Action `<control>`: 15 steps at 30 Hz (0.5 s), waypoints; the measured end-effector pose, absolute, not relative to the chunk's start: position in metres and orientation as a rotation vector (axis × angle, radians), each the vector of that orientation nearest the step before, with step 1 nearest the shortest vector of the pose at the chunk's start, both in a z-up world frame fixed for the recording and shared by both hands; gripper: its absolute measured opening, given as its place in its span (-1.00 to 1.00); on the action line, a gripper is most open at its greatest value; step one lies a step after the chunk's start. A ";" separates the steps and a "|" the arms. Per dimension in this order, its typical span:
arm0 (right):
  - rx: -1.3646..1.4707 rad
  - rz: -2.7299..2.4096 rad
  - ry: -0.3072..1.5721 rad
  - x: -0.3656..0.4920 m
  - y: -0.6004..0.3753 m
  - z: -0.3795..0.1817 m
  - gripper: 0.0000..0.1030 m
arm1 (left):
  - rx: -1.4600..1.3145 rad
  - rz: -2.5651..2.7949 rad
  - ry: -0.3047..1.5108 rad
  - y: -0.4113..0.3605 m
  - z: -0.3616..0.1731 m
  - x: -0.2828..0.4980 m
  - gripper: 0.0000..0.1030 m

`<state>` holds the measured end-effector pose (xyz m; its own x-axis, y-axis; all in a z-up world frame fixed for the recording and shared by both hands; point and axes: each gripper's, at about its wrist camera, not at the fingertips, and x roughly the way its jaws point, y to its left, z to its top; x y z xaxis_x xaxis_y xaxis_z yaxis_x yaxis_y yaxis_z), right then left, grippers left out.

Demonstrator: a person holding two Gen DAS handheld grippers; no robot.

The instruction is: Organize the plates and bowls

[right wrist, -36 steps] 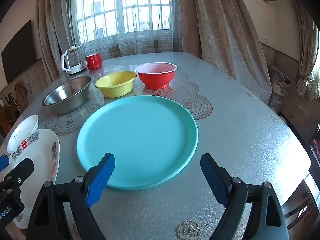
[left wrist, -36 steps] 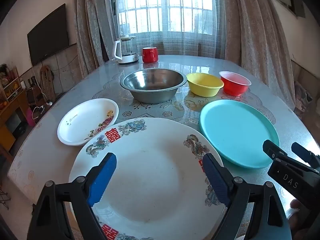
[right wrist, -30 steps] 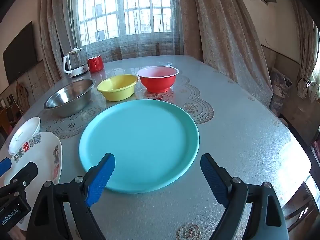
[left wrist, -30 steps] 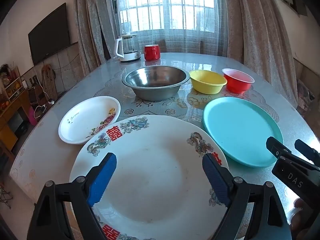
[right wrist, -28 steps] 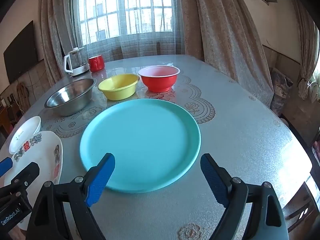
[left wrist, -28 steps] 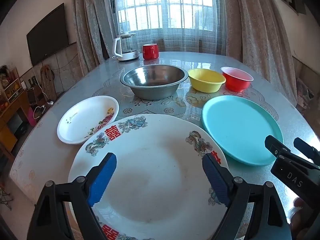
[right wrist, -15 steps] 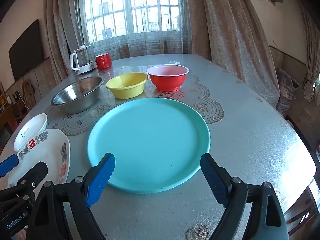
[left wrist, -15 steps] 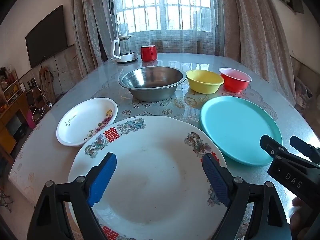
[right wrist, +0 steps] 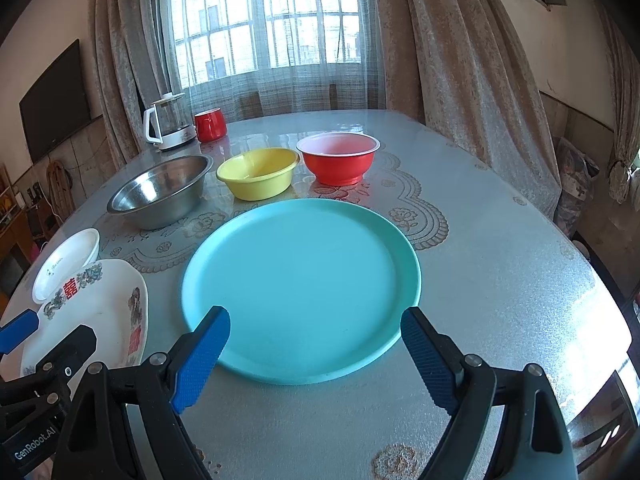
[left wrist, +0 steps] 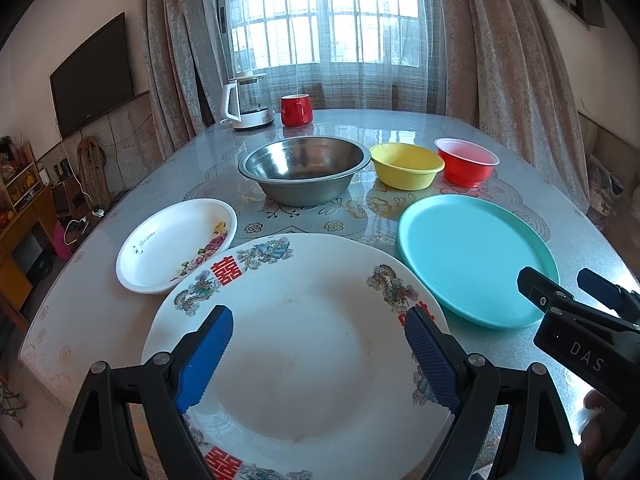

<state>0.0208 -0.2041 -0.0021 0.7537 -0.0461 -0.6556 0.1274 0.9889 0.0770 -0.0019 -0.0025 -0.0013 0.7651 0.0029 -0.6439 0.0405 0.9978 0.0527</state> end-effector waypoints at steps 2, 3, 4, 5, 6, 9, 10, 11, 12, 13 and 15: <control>0.122 -0.094 0.710 0.021 -0.205 -0.001 0.73 | 0.065 -0.021 0.697 -0.002 -0.001 -0.003 0.71; 0.123 -0.092 0.709 0.020 -0.205 -0.001 0.73 | 0.064 -0.022 0.696 -0.002 0.000 -0.003 0.71; 0.122 -0.092 0.709 0.021 -0.206 -0.001 0.73 | 0.065 -0.022 0.697 -0.002 0.000 -0.004 0.71; 0.122 -0.092 0.708 0.021 -0.206 -0.001 0.73 | 0.065 -0.022 0.696 -0.002 0.000 -0.004 0.71; 0.125 -0.092 0.709 0.021 -0.206 -0.001 0.73 | 0.065 -0.022 0.697 -0.002 0.000 -0.004 0.71; 0.132 -0.092 0.707 0.020 -0.207 0.000 0.73 | 0.065 -0.023 0.697 -0.002 0.000 -0.004 0.71; 0.132 -0.093 0.705 0.020 -0.207 0.000 0.73 | 0.066 -0.023 0.697 -0.002 0.000 -0.004 0.71; 0.134 -0.094 0.704 0.020 -0.208 0.000 0.73 | 0.067 -0.024 0.696 -0.002 0.001 -0.004 0.71; 0.137 -0.095 0.704 0.020 -0.209 0.000 0.73 | 0.069 -0.024 0.696 -0.003 0.001 -0.005 0.71; 0.140 -0.095 0.705 0.020 -0.210 0.000 0.73 | 0.071 -0.025 0.696 -0.003 0.001 -0.005 0.71; 0.144 -0.098 0.705 0.020 -0.211 0.000 0.73 | 0.075 -0.026 0.696 -0.005 0.001 -0.004 0.71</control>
<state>0.0200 -0.2113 0.0004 0.7578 -0.0410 -0.6512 0.1380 0.9855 0.0985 -0.0043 -0.0046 0.0008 0.7672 0.0016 -0.6413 0.0488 0.9970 0.0608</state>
